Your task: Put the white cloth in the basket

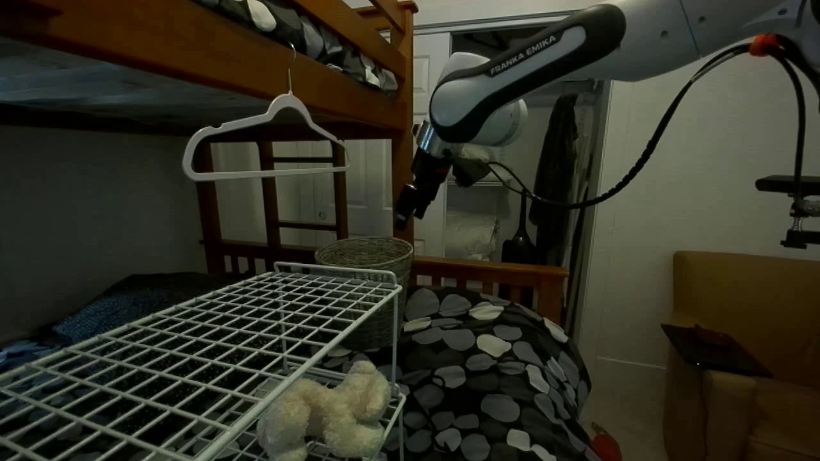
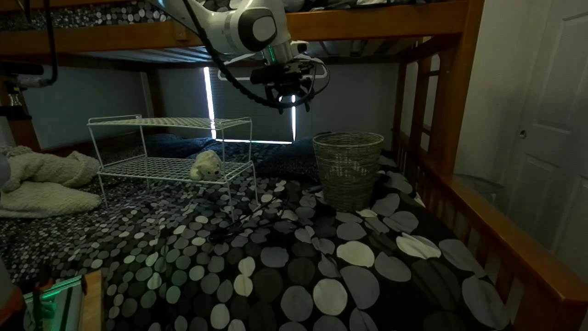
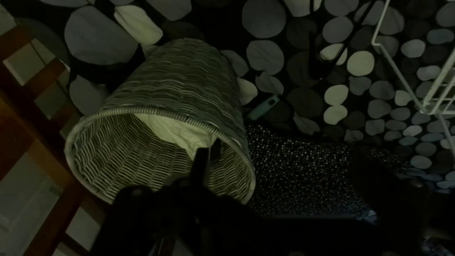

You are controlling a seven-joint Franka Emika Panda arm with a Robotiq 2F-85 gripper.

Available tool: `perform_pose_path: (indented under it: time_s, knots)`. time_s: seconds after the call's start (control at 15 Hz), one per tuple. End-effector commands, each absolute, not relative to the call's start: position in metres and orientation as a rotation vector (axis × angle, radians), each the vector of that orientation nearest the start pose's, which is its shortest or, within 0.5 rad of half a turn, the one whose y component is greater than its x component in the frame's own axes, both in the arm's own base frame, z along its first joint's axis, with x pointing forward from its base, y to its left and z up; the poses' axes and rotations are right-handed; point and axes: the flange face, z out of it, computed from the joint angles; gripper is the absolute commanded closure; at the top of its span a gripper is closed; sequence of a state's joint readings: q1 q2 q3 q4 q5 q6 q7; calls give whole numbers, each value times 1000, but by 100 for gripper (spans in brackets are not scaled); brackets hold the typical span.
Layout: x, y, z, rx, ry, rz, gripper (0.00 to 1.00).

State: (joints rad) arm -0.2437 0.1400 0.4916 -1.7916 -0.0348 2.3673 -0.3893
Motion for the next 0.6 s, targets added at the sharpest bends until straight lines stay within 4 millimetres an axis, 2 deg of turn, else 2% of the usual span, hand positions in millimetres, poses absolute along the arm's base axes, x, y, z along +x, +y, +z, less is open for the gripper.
perform_pose_path:
  time_s: [0.0, 0.2, 0.53]
  knots:
    - [616, 138, 535, -2907, -922, -696, 0]
    - [609, 136, 551, -2907, -887, -695, 0]
    - [609, 136, 549, -2907, -883, -690, 0]
